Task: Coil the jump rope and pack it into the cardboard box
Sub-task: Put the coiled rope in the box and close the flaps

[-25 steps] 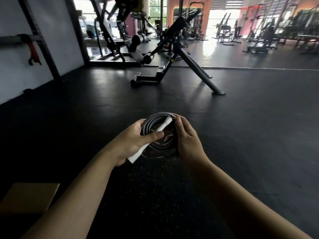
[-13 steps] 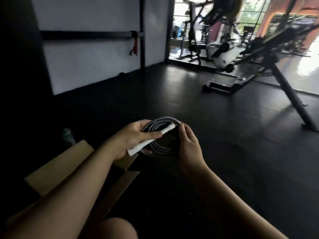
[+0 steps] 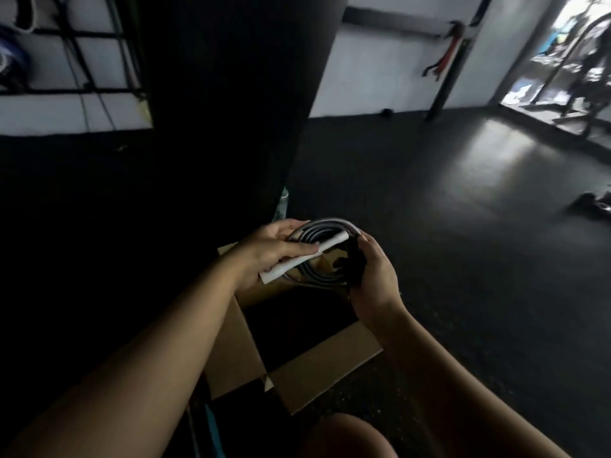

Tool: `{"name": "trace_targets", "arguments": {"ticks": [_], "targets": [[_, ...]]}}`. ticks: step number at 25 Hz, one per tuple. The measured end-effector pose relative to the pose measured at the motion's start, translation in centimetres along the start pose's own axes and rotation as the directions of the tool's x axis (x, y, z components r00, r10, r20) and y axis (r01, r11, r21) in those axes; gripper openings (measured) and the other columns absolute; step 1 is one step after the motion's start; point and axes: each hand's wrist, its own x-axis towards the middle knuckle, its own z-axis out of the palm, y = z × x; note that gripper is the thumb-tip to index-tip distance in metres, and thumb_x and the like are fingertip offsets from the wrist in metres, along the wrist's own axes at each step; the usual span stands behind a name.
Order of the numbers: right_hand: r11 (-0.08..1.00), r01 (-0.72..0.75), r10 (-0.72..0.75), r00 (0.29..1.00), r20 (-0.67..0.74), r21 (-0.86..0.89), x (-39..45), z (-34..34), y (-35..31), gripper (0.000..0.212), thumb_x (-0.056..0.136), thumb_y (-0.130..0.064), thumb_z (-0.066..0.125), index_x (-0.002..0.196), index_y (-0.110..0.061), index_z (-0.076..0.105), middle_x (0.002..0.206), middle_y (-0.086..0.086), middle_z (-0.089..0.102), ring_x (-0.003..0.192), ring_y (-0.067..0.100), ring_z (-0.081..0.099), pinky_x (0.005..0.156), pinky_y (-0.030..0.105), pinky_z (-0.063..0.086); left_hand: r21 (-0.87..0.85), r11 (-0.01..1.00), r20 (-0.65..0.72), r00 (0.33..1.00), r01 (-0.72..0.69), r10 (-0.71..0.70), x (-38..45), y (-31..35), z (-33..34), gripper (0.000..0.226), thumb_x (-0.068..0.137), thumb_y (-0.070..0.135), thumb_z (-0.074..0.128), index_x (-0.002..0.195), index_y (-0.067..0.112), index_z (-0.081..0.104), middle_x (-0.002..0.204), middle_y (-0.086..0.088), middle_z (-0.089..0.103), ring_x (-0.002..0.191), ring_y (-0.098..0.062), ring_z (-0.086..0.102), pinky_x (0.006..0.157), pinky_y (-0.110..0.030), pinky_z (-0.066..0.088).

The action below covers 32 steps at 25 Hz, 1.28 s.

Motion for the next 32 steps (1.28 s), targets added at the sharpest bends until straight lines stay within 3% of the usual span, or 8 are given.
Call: {"name": "trace_targets", "arguments": {"ticks": [2,6,10,13,18,25,29,32], "targets": [[0.995,-0.087,0.087,0.996,0.003,0.051,2.3,0.8,2.3,0.037,0.104,-0.029,0.048,0.126,-0.015,0.074,0.122,0.013,0.076,0.12,0.021,0.071,0.109,0.048,0.053,0.043,0.999,-0.029,0.999,0.014,-0.012,1.8,-1.8,-1.0,0.056,0.084,0.021,0.084,0.135,0.024,0.06,0.122,0.0,0.071,0.097,-0.013,0.068,0.062,-0.019,0.055],[0.964,-0.258,0.262,0.963,-0.057,0.069,7.1,-0.1,6.7,0.029,0.103,-0.021,0.054,0.115,-0.009,0.078,0.106,0.015,0.08,0.093,0.025,0.078,0.078,0.037,0.063,0.138,0.99,-0.138,0.99,0.002,0.018,6.6,-6.7,-0.7,0.071,0.081,0.024,0.087,0.145,0.019,0.057,0.136,0.006,0.062,0.124,-0.013,0.059,0.104,-0.03,0.048],[0.921,-0.385,0.38,0.922,-0.068,-0.069,12.9,-1.5,12.6,0.027,0.105,-0.02,0.052,0.098,-0.011,0.077,0.085,0.01,0.082,0.075,0.021,0.077,0.066,0.033,0.06,0.135,0.98,-0.29,0.952,0.146,-0.102,12.2,-14.1,1.0,0.063,0.079,0.025,0.088,0.135,0.017,0.06,0.132,-0.004,0.066,0.118,-0.021,0.064,0.089,-0.033,0.055],[0.849,-0.5,0.494,0.866,-0.079,-0.171,16.8,-2.9,18.2,0.028,0.105,-0.025,0.052,0.111,-0.011,0.075,0.093,0.011,0.08,0.092,0.028,0.075,0.079,0.04,0.06,0.071,0.966,-0.326,0.921,0.249,-0.213,15.7,-19.7,1.9,0.058,0.082,0.02,0.086,0.133,0.012,0.062,0.129,-0.006,0.067,0.108,-0.017,0.062,0.073,-0.021,0.049],[0.728,-0.578,0.61,0.792,-0.036,-0.368,22.1,-4.9,26.2,0.034,0.1,-0.034,0.062,0.123,-0.01,0.072,0.119,0.016,0.075,0.108,0.034,0.073,0.1,0.048,0.058,0.09,0.912,-0.353,0.869,0.4,-0.346,19.8,-27.3,2.5,0.063,0.082,0.024,0.085,0.139,0.015,0.06,0.124,-0.003,0.065,0.111,-0.019,0.062,0.087,-0.024,0.044],[0.408,-0.264,0.639,0.766,0.067,-0.874,25.7,-4.3,30.4,0.044,0.104,-0.023,0.058,0.144,-0.004,0.058,0.139,0.009,0.06,0.133,0.031,0.058,0.085,0.021,0.045,0.065,0.859,-0.343,0.82,0.508,-0.459,21.9,-33.1,3.5,0.059,0.086,0.01,0.08,0.141,0.003,0.058,0.134,-0.014,0.065,0.125,-0.032,0.061,0.09,-0.026,0.046],[0.428,-0.153,0.6,0.785,0.153,-0.891,25.0,-4.0,30.4,0.047,0.1,-0.02,0.067,0.144,-0.005,0.059,0.146,0.015,0.06,0.134,0.032,0.057,0.095,0.023,0.045,0.05,0.867,-0.345,0.823,0.496,-0.45,22.0,-32.7,4.0,0.058,0.089,0.012,0.077,0.142,0.005,0.056,0.139,-0.017,0.064,0.127,-0.032,0.061,0.09,-0.026,0.044],[0.508,-0.146,0.551,0.812,0.19,-0.849,23.5,-3.7,27.8,0.047,0.095,-0.031,0.072,0.138,-0.013,0.065,0.133,0.007,0.067,0.122,0.026,0.063,0.102,0.032,0.05,0.096,0.88,-0.391,0.83,0.466,-0.397,20.9,-30.2,4.4,0.062,0.091,0.021,0.076,0.147,0.012,0.05,0.143,-0.011,0.06,0.13,-0.029,0.058,0.09,-0.025,0.042]]}}
